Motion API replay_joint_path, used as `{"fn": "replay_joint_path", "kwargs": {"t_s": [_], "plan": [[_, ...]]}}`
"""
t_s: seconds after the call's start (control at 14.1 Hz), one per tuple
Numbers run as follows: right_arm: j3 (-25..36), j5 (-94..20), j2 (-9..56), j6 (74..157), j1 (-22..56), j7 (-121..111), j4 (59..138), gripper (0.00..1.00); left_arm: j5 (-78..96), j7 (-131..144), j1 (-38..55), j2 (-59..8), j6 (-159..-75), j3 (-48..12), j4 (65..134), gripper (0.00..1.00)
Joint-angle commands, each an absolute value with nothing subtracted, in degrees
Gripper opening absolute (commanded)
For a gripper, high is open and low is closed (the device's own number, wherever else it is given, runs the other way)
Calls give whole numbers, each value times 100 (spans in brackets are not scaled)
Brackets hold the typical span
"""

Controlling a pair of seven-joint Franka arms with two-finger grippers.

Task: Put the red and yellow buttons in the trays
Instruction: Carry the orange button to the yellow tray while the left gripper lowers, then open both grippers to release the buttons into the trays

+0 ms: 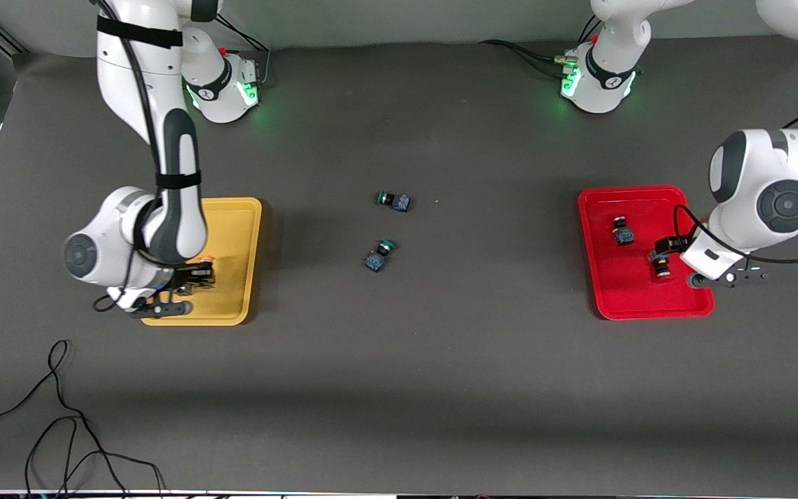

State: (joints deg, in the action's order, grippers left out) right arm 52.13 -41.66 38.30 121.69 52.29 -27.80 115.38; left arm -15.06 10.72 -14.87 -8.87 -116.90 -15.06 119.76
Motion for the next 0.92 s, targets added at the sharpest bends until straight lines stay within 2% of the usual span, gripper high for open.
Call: {"fn": "replay_joint_path", "kwargs": {"t_s": [0.0, 0.07, 0.28, 0.5, 0.64, 0.85], "plan": [[5177, -4333, 3850, 12217, 5238, -2945, 11514, 97, -1048, 1090, -1433, -344, -10673, -1871, 11489, 100], [5185, -4333, 3824, 12191, 5230, -2892, 11479, 100, -1002, 1003, -1433, -151, -10653, -1889, 11461, 99], [5421, -4245, 3569, 11832, 5264, -2357, 11207, 100, -941, 731, -1415, 79, -10591, -1916, 11225, 100], [5931, -3536, 3376, 10543, 5282, -1463, 10217, 100, -580, 414, -1432, -61, -10197, -1863, 10435, 100], [6073, -3052, 3209, 9654, 5282, -890, 9478, 100, -571, 282, -1459, -53, -10178, -1854, 10301, 100], [6214, -2779, 2823, 9264, 5291, -371, 9062, 100, -563, 246, -1529, 26, -9977, -1837, 10292, 100]]}}
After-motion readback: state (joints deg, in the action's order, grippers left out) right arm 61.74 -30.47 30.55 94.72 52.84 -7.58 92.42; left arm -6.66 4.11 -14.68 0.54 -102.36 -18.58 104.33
